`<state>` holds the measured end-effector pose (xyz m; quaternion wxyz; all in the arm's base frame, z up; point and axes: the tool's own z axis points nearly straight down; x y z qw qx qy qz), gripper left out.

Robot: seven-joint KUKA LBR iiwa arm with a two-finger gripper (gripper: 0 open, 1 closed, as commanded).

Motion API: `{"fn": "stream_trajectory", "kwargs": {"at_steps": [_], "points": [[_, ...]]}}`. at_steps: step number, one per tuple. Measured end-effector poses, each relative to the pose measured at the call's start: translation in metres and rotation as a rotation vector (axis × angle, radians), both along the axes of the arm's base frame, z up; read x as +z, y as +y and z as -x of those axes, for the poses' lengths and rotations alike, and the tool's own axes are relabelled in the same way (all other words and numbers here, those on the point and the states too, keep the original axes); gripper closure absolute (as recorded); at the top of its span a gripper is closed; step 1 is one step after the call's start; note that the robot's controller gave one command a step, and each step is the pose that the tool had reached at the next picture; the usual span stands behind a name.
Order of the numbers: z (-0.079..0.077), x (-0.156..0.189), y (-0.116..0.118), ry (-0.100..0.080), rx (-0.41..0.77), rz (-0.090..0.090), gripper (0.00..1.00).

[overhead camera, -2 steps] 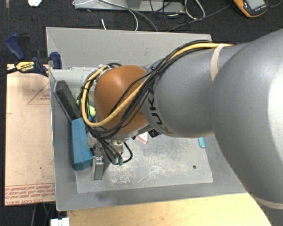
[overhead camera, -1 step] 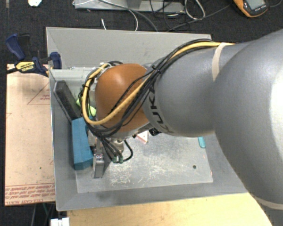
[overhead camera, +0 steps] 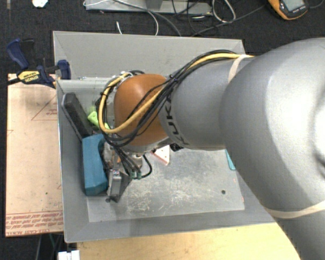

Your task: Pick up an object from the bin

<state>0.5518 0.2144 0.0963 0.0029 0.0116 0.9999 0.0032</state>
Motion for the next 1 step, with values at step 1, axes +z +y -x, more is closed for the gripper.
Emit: {"fn": "stream_trajectory", "kwargs": {"at_steps": [1], "points": [[-0.0084,0.0195,-0.0133,0.006,0.013,0.001,0.00]]}}
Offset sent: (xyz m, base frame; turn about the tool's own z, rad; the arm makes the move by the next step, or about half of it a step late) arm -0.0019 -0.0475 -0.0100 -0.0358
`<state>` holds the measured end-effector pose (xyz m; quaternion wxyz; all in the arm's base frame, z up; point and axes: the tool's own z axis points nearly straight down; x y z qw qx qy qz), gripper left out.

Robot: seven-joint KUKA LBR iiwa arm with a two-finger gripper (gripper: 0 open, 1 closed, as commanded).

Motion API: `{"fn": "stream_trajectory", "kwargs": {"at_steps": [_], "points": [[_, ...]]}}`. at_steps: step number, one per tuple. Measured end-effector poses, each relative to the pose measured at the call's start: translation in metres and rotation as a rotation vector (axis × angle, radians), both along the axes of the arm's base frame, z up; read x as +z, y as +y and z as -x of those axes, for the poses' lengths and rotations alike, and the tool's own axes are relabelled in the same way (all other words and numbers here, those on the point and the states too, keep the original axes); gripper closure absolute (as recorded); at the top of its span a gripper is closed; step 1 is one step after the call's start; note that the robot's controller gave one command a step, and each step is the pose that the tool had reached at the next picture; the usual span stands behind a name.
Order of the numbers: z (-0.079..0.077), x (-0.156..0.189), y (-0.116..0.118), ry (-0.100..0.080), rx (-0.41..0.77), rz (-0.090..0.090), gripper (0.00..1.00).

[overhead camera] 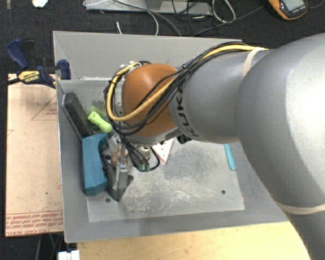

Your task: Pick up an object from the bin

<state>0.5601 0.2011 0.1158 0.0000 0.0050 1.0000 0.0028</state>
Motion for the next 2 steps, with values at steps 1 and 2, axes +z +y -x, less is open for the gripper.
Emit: {"fn": "stream_trajectory", "kwargs": {"at_steps": [1,2], "points": [[0.001,0.016,-0.015,-0.015,0.008,-0.004,0.00],[-0.019,-0.044,-0.049,-0.015,0.044,-0.003,1.00]]}}
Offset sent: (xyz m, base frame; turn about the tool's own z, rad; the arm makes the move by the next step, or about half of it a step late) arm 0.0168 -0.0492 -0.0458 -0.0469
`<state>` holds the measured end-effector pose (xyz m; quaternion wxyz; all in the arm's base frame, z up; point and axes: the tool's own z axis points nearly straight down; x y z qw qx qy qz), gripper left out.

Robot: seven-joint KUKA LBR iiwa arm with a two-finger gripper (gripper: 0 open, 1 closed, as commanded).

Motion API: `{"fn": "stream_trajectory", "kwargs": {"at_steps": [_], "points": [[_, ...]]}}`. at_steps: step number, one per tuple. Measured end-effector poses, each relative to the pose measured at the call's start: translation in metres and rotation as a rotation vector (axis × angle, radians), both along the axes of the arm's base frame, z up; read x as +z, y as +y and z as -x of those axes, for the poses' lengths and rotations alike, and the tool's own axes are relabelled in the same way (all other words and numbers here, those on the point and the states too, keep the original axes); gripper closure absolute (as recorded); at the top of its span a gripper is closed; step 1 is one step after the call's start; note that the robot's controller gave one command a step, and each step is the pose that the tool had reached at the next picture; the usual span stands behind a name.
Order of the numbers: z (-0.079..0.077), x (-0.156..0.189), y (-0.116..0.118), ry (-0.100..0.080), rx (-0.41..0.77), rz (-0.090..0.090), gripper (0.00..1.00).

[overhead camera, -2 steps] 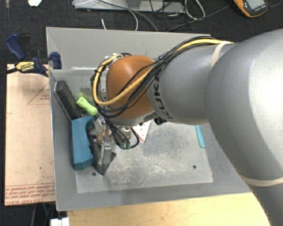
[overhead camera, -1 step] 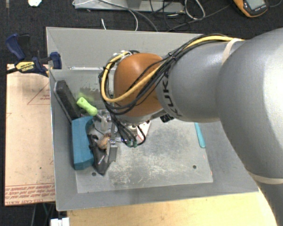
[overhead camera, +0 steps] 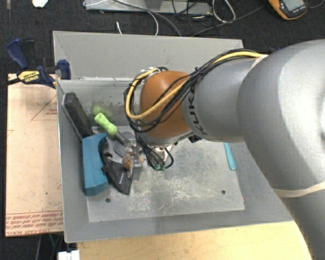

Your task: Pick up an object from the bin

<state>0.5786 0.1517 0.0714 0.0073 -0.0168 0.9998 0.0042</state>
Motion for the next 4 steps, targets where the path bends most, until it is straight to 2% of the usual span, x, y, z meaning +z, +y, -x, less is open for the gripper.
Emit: {"fn": "stream_trajectory", "kwargs": {"at_steps": [1,2,3,4], "points": [[0.000,0.000,0.000,0.000,0.000,-0.001,1.00],[-0.003,0.054,0.004,0.006,-0.001,0.000,1.00],[0.008,0.139,0.019,0.005,-0.104,-0.003,1.00],[-0.021,0.067,-0.013,0.000,0.076,0.000,1.00]]}}
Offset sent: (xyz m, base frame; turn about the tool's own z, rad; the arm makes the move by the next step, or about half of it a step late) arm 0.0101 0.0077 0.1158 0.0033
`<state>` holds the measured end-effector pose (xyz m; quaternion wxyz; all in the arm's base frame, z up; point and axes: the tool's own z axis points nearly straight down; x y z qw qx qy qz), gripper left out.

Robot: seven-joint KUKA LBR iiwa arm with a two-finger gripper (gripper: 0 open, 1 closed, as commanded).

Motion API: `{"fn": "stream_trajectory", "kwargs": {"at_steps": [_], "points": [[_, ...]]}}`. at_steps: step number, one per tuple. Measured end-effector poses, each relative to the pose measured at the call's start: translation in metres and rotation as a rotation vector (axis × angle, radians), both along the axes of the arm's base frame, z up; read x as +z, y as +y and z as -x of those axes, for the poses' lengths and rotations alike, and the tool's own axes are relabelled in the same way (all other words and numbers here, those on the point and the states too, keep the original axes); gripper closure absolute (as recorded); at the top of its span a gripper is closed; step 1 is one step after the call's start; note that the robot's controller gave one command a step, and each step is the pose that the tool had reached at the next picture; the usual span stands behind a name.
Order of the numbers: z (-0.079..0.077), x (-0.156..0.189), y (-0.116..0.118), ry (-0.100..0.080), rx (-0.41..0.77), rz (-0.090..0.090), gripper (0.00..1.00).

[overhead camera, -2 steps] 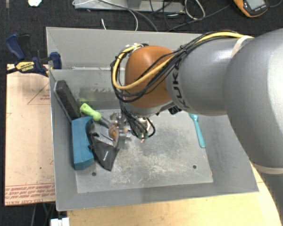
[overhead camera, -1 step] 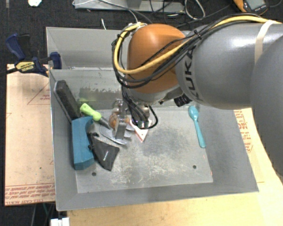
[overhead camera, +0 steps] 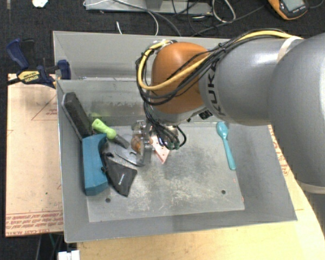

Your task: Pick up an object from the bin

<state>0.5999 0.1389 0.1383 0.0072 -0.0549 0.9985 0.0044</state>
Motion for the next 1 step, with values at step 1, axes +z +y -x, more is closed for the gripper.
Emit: {"fn": "stream_trajectory", "kwargs": {"at_steps": [1], "points": [[0.0012,0.0464,0.0079,0.006,-0.016,-0.001,1.00]]}}
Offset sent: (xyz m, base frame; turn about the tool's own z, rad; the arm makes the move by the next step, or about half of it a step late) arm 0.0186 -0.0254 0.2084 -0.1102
